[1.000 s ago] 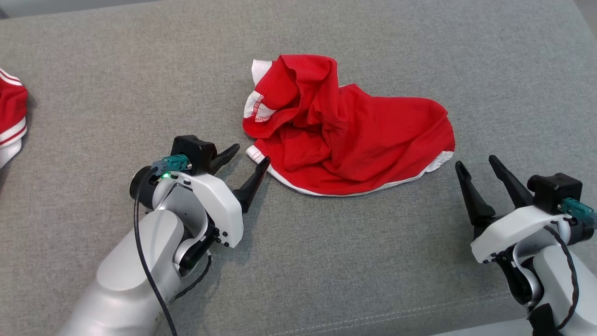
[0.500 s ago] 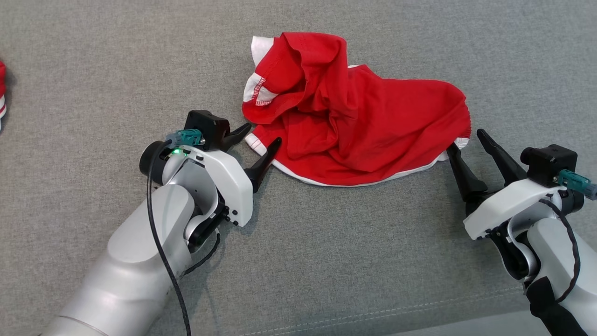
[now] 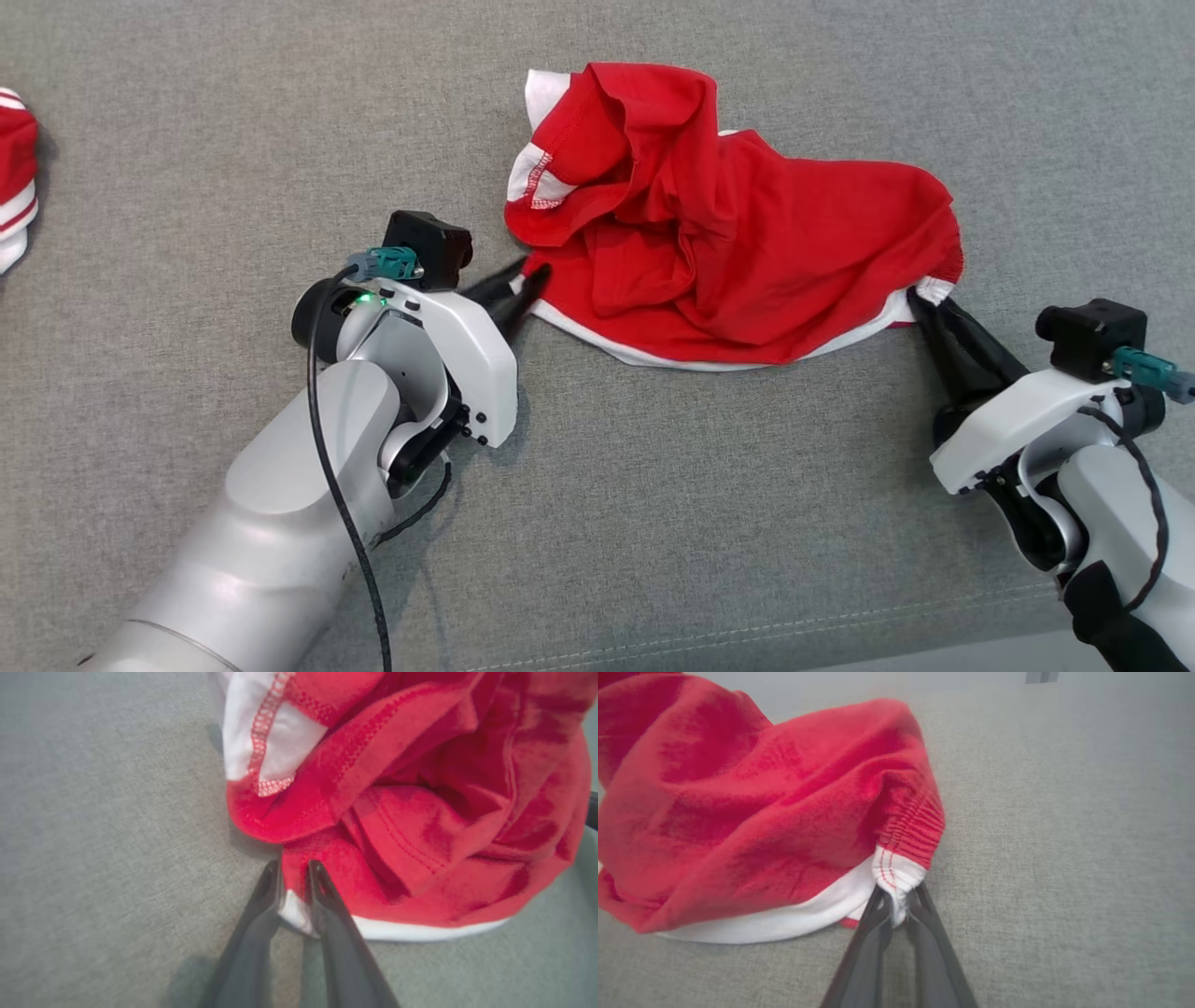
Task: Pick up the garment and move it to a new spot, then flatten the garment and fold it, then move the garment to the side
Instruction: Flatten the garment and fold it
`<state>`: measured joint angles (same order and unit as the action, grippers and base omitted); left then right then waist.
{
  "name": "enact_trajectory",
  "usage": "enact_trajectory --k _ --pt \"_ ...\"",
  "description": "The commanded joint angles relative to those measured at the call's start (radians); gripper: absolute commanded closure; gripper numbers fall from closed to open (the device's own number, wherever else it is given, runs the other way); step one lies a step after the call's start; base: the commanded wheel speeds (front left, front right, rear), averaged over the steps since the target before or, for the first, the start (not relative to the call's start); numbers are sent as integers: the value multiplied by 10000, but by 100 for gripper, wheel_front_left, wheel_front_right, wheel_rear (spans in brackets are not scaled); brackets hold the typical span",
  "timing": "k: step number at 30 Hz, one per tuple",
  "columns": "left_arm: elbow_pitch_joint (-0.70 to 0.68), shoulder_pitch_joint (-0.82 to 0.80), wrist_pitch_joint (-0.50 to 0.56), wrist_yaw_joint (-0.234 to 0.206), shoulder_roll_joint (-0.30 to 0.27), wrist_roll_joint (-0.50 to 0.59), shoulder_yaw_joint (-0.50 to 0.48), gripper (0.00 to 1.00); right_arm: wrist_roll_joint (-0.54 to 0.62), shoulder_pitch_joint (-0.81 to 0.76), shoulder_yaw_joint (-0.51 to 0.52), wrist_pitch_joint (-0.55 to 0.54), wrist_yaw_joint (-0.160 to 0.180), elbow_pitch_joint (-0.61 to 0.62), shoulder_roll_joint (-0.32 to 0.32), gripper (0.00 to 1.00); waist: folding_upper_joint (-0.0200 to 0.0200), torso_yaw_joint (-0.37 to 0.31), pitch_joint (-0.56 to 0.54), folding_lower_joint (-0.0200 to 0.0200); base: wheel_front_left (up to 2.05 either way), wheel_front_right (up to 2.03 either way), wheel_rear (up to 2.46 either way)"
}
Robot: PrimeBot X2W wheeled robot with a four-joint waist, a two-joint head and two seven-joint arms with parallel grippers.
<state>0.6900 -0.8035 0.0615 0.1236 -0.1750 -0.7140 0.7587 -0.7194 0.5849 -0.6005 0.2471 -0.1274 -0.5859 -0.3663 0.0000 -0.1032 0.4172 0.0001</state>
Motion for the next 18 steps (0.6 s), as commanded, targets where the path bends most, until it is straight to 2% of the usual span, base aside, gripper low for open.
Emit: enact_trajectory --k 1,7,10,14,16,18 --pt "-125 -81 86 64 -239 -148 -161 100 -206 -305 -142 138 -33 293 -297 100 0 24 -47 0 0 0 0" --pt "-815 474 312 56 -525 -538 -94 100 -496 -1278 -102 144 -33 1197 -1043 100 0 48 -253 0 0 0 0" --pt "-1444 900 329 -109 -782 -648 -175 100 -732 -1766 -211 93 -33 1779 -1411 100 0 37 -302 0 0 0 0" --pt "-3566 2283 552 -738 -1476 -1053 -418 100 -1471 -2903 -130 -295 -33 3256 -2326 100 0 28 -330 0 0 0 0" --pt "-4981 3056 865 -1200 -2058 -1200 -527 100 -1908 -3530 148 -677 -33 4021 -2848 100 0 56 -286 0 0 0 0" --pt "-6471 3690 1316 -1450 -2606 -1612 -710 100 -2581 -4045 521 -1225 -33 4885 -3268 100 0 119 -177 0 0 0 0"
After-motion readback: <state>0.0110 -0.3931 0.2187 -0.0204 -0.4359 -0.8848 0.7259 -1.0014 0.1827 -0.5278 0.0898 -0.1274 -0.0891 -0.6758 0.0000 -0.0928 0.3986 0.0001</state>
